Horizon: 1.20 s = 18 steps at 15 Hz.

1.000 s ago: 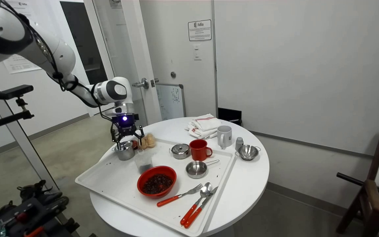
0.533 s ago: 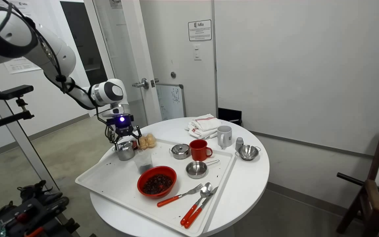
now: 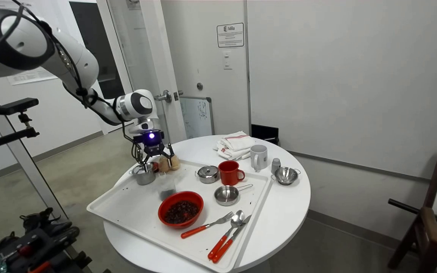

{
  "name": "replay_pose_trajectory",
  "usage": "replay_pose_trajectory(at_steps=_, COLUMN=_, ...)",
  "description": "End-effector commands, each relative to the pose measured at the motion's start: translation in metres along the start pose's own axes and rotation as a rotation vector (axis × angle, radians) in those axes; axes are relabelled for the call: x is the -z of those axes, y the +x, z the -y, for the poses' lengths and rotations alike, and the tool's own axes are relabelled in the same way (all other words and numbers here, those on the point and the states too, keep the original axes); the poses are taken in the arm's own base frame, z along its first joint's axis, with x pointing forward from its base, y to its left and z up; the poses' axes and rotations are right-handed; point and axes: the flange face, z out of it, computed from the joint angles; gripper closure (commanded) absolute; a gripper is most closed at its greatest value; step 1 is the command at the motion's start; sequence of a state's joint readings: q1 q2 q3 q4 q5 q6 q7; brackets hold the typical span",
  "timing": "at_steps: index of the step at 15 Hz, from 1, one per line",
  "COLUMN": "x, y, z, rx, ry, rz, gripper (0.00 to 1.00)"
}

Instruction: Pour some of the things in the jug into the red bowl

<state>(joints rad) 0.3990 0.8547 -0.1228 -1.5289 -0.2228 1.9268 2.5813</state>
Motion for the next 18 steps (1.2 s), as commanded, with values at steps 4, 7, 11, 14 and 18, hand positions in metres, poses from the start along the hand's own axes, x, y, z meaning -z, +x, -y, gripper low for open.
replay_pose_trajectory(at_steps=4, x=-0.017, y=-0.019, z=0.006, rx=0.053, ry=-0.029, rz=-0.055, gripper=0.31)
replay_pose_trajectory(at_steps=7, x=-0.025, y=-0.024, z=0.006, rx=0.062, ry=-0.034, rz=-0.069, gripper=0.52)
replay_pose_trajectory(at_steps=11, x=-0.024, y=-0.025, z=0.007, rx=0.068, ry=-0.026, rz=-0.071, gripper=0.84)
replay_pose_trajectory(at_steps=14, x=-0.017, y=-0.024, z=0.004, rx=0.079, ry=-0.016, rz=-0.057, gripper=0.89)
replay_pose_trajectory(at_steps=18, x=0.013, y=-0.007, z=-0.014, rx=0.106, ry=0.021, rz=-0.032, gripper=0.89)
